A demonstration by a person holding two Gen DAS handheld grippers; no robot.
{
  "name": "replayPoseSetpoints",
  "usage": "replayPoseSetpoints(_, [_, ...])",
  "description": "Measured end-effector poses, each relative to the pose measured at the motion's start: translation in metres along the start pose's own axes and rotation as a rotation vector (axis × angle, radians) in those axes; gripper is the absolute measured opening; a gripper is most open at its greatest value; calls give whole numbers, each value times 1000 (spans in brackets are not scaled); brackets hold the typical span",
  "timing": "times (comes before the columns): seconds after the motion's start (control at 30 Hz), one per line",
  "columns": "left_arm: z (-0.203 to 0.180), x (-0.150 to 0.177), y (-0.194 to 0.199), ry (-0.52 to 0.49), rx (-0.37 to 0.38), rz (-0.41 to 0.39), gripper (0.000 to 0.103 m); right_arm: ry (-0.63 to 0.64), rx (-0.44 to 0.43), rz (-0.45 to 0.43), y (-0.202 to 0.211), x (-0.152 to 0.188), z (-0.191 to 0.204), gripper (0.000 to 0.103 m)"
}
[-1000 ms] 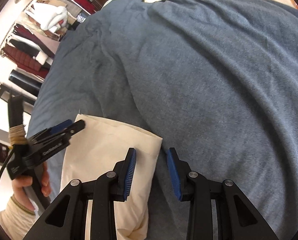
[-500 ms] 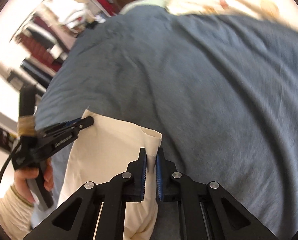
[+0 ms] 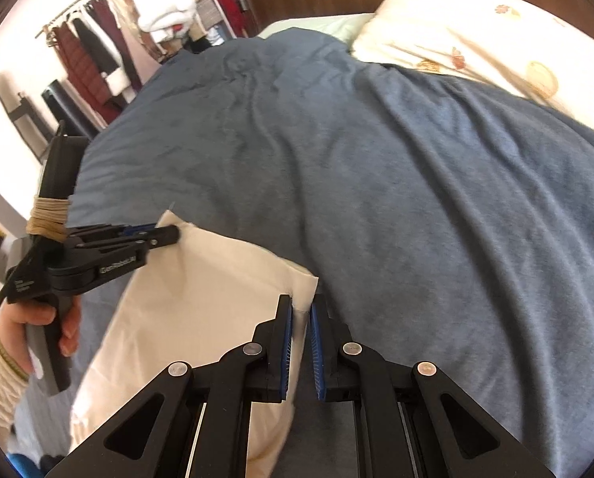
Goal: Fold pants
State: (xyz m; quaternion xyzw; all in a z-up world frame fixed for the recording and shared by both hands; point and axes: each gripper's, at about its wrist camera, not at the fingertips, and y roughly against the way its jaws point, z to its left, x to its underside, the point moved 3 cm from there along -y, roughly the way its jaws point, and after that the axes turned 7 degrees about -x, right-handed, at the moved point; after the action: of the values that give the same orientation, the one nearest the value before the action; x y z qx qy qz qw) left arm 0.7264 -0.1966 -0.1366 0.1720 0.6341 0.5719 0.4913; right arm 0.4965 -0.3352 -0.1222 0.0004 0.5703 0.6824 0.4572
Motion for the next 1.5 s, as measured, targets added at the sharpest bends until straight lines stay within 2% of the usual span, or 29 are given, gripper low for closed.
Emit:
replayPoseSetpoints(0.1, [0, -1, -10, -9, -4, 15, 15, 28, 101, -30, 2, -4, -8, 5])
replayPoseSetpoints(0.23, [-7, -5, -9, -33, -13, -9, 14, -68, 59, 11, -2, -2, -27, 5])
replayPoseSetpoints(0.33, [-7, -9, -9, -30, -18, -24, 14, -70, 83, -17, 4, 1, -29, 6])
replayPoseSetpoints(0.43, [-6, -10, -16, -38, -14, -6, 15, -78, 40, -5, 2, 1, -22, 7])
replayPoseSetpoints(0.47, [-5, -9, -18, -34, -14, 0, 15, -82, 21, 0, 0, 2, -19, 10])
replayPoseSetpoints(0.57, [0, -7, -20, -22, -11, 11, 15, -97, 19, 17, -9, 6, -20, 34])
replayPoseSetpoints(0.6, [1, -6, -20, -25, -12, 12, 18, -105, 30, 21, -13, 7, -22, 35])
replayPoseSetpoints(0.77, [0, -4, -25, -53, -10, 40, 29, -172, -25, 77, -31, 13, -34, 35])
replayPoseSetpoints(0.8, [-1, -3, -26, -60, -8, 48, 37, -186, -35, 81, -33, 13, -36, 35])
replayPoseSetpoints(0.83, [-1, -3, -27, -67, -5, 55, 40, -196, -46, 84, -35, 13, -37, 35])
replayPoseSetpoints(0.97, [2, -3, -24, -92, 16, 64, 41, -206, -52, 86, -35, 14, -34, 35])
replayPoseSetpoints(1.03, [4, -4, -23, -97, 19, 61, 47, -200, -39, 75, -34, 12, -32, 35])
replayPoseSetpoints(1.13, [11, -6, -25, -91, 15, 78, 47, -207, -46, 95, -40, 11, -29, 35])
replayPoseSetpoints(1.27, [11, -7, -23, -98, 0, 74, 47, -194, 41, 137, -50, 13, -34, 35])
replayPoseSetpoints(1.5, [13, -1, -12, -56, -12, 51, 47, -165, 108, 137, -43, 10, -42, 34])
